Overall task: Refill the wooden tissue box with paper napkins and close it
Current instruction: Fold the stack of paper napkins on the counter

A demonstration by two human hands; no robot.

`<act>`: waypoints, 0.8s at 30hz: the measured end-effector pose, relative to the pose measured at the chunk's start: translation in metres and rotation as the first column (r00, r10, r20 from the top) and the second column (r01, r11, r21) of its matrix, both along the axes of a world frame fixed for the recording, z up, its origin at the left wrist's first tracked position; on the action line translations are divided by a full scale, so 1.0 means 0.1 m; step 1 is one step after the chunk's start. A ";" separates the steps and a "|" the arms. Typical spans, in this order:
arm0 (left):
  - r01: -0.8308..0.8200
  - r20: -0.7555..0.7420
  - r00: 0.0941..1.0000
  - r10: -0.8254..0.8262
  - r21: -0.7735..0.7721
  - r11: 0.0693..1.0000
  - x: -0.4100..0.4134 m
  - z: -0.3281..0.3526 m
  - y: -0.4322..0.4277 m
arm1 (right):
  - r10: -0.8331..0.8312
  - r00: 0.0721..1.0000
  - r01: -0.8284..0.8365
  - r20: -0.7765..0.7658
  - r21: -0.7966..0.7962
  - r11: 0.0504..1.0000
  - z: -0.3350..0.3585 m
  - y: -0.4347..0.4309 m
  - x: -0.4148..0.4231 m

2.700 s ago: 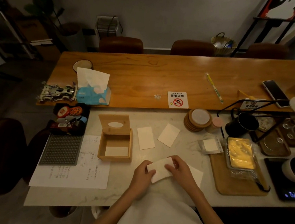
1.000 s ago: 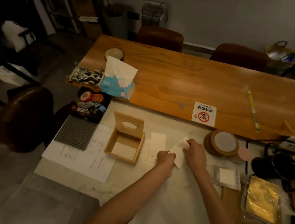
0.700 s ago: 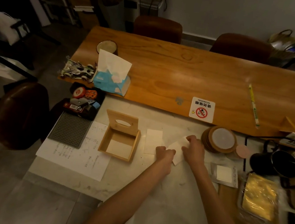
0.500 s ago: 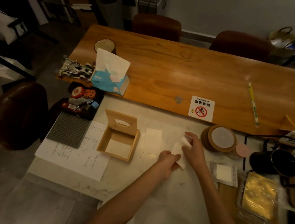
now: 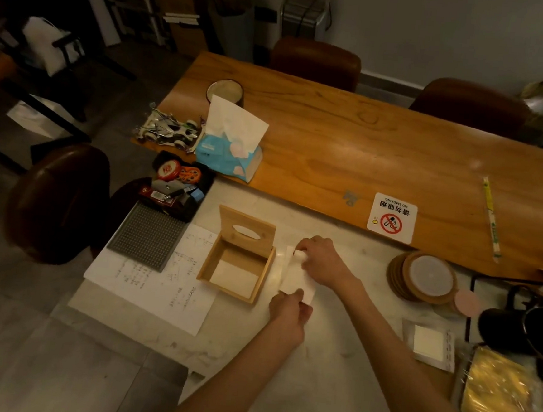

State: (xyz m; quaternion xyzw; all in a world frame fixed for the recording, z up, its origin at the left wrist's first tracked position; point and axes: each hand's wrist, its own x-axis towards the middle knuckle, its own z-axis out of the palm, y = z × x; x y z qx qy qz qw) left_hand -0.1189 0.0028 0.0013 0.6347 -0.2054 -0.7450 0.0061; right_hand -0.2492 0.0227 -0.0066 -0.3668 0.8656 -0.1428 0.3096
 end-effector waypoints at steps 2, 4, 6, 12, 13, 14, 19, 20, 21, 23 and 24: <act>0.008 0.012 1.000 -0.008 0.020 1.000 -0.02 -0.06 -0.05 | 0.050 0.989 -0.036 -0.141 0.105 0.994 -0.06 -0.07 0.05; 0.029 0.004 1.000 -0.029 0.015 0.999 -0.02 -0.10 -0.06 | 0.051 0.977 -0.017 -0.207 0.163 0.987 -0.06 -0.09 0.08; 0.076 0.016 0.997 -0.076 -0.032 0.997 0.00 -0.10 -0.07 | 0.059 0.967 -0.008 -0.249 0.202 0.979 -0.07 -0.10 0.11; 0.333 0.013 0.940 -0.341 -0.243 0.911 0.23 -0.15 0.02 | -0.180 0.981 0.173 0.079 0.094 0.980 0.10 0.20 0.16; 0.390 0.025 0.915 -0.403 -0.312 0.867 0.30 -0.16 0.02 | -0.229 0.964 0.227 0.133 0.027 0.974 0.17 0.33 0.21; 0.422 0.023 0.893 -0.449 -0.388 0.819 0.37 -0.14 0.01 | -0.279 0.941 0.294 0.192 -0.052 0.954 0.23 0.48 0.30; 0.465 -0.077 0.700 -0.710 -0.706 0.535 0.83 -0.04 -0.13 | -0.427 0.784 0.592 0.450 -0.337 0.732 0.44 1.08 1.07; 0.474 -0.078 0.651 -0.755 -0.735 0.484 0.94 0.02 -0.18 | -0.436 0.745 0.639 0.504 -0.355 0.682 0.47 1.12 1.25; 0.467 -0.100 0.608 -0.788 -0.757 0.457 1.05 0.08 -0.24 | -0.440 0.701 0.686 0.562 -0.360 0.633 0.50 1.15 1.42; 0.440 -0.133 0.533 -0.836 -0.800 0.408 1.26 0.18 -0.40 | -0.427 0.629 0.749 0.650 -0.361 0.555 0.53 1.12 1.73; 0.438 -0.126 0.496 -0.859 -0.818 0.372 1.37 0.23 -0.50 | -0.420 0.619 0.760 0.664 -0.370 0.535 0.55 1.07 1.87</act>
